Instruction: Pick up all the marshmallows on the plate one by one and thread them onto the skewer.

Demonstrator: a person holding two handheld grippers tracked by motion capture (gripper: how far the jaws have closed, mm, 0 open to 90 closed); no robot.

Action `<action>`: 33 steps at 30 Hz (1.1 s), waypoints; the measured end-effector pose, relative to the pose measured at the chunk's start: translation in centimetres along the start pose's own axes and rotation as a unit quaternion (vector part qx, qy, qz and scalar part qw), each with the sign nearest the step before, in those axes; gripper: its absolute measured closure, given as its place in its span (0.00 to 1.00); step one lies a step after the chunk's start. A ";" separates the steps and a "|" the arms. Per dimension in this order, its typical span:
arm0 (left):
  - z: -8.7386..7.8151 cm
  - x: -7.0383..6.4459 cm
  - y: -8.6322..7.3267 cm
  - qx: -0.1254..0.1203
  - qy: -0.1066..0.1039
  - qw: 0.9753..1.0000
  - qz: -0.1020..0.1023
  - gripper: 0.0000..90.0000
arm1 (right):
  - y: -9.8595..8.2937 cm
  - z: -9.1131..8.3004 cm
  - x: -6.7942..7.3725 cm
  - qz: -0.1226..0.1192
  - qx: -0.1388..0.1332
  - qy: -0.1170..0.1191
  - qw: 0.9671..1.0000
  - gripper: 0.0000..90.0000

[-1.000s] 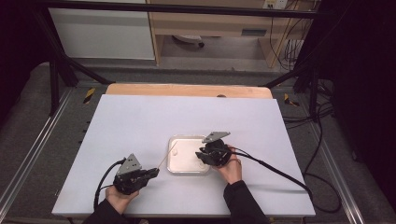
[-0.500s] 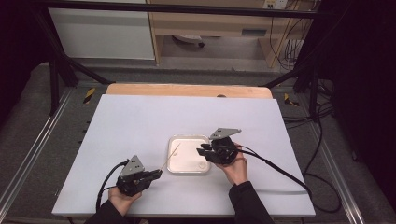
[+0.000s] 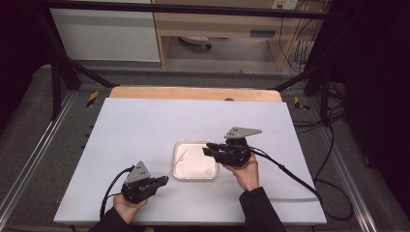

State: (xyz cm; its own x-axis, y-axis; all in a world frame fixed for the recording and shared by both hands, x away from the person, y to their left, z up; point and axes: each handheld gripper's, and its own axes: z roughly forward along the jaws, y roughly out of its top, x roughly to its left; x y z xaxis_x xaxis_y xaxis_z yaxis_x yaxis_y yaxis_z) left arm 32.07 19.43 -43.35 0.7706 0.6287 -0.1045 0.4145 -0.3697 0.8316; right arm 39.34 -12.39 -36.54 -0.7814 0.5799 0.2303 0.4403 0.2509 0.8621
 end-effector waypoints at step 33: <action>0.1 -0.7 0.2 -0.013 -0.006 1.000 0.011 0.98 | 1.1 2.4 0.3 0.071 -0.043 0.088 0.993 0.79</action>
State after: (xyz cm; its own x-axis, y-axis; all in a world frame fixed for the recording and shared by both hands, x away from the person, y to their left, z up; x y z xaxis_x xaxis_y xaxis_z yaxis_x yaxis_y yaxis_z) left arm 31.66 18.79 -43.18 0.7852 0.6123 -0.0921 0.3846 -0.3656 0.8476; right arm 40.65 -10.12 -36.65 -0.7833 0.4577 0.4207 0.5174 0.1050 0.8492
